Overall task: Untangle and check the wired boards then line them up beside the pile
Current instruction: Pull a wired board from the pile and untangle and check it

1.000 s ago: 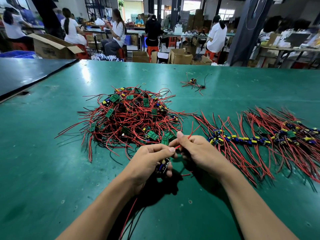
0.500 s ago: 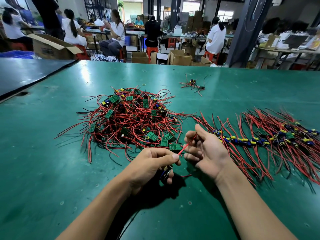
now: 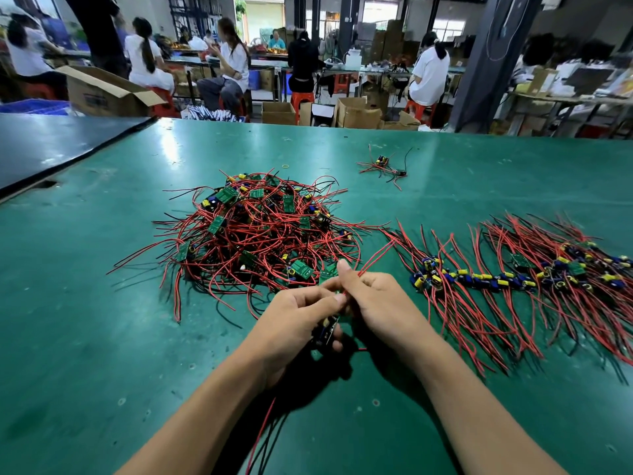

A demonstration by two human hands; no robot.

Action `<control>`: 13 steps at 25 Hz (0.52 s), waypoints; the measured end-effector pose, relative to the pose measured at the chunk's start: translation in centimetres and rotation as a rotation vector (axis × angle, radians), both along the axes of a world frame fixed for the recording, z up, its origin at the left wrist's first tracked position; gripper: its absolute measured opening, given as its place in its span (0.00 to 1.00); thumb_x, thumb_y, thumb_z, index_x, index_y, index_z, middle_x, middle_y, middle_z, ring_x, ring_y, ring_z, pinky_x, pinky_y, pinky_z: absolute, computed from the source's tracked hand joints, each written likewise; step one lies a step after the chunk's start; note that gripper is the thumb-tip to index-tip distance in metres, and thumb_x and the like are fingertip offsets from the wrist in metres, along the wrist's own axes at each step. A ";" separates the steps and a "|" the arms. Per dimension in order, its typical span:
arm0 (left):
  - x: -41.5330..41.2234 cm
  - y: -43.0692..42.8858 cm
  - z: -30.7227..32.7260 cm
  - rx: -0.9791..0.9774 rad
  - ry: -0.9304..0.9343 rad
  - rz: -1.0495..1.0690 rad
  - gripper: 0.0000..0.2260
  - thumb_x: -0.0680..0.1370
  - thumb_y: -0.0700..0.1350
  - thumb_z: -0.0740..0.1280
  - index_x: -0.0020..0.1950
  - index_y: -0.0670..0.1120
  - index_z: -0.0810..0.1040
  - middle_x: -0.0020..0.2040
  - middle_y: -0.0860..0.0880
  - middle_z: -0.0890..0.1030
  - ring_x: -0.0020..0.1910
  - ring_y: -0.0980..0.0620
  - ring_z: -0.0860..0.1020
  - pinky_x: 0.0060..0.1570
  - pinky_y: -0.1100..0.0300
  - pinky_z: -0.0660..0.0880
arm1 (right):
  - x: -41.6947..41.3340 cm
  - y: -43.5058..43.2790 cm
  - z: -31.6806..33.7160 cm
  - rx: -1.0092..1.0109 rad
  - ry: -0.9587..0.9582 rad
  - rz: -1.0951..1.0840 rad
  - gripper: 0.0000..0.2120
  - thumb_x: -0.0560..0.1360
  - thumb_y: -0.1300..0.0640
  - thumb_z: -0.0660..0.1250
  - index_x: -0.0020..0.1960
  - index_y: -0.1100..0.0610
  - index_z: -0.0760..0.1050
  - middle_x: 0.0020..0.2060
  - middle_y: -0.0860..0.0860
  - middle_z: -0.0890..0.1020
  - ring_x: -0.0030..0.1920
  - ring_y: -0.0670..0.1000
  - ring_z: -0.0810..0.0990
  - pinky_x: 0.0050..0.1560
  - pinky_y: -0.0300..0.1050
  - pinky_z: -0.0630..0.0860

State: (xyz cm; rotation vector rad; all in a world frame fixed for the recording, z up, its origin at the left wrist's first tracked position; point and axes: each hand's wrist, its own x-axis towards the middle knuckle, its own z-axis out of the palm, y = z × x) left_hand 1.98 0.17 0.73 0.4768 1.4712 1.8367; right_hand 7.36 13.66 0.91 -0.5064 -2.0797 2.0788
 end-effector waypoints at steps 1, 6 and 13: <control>0.0 0.0 0.1 -0.018 0.018 -0.024 0.07 0.77 0.42 0.68 0.41 0.40 0.79 0.30 0.44 0.78 0.25 0.49 0.74 0.28 0.62 0.74 | 0.0 0.6 -0.1 0.119 0.007 -0.030 0.24 0.81 0.37 0.60 0.45 0.53 0.86 0.24 0.53 0.75 0.22 0.47 0.71 0.27 0.38 0.67; 0.4 -0.3 0.7 -0.044 0.068 -0.121 0.08 0.77 0.42 0.68 0.39 0.41 0.79 0.27 0.44 0.75 0.24 0.51 0.74 0.27 0.63 0.73 | -0.3 2.9 -0.9 0.111 0.000 -0.148 0.25 0.81 0.36 0.57 0.46 0.52 0.86 0.22 0.48 0.61 0.20 0.46 0.57 0.24 0.36 0.55; 0.1 -0.8 1.1 -0.090 0.111 -0.212 0.08 0.74 0.44 0.72 0.36 0.43 0.81 0.26 0.43 0.77 0.24 0.49 0.75 0.28 0.62 0.72 | 0.1 4.8 0.4 -0.592 0.117 -0.435 0.28 0.83 0.39 0.55 0.38 0.61 0.75 0.22 0.46 0.61 0.17 0.42 0.56 0.16 0.33 0.53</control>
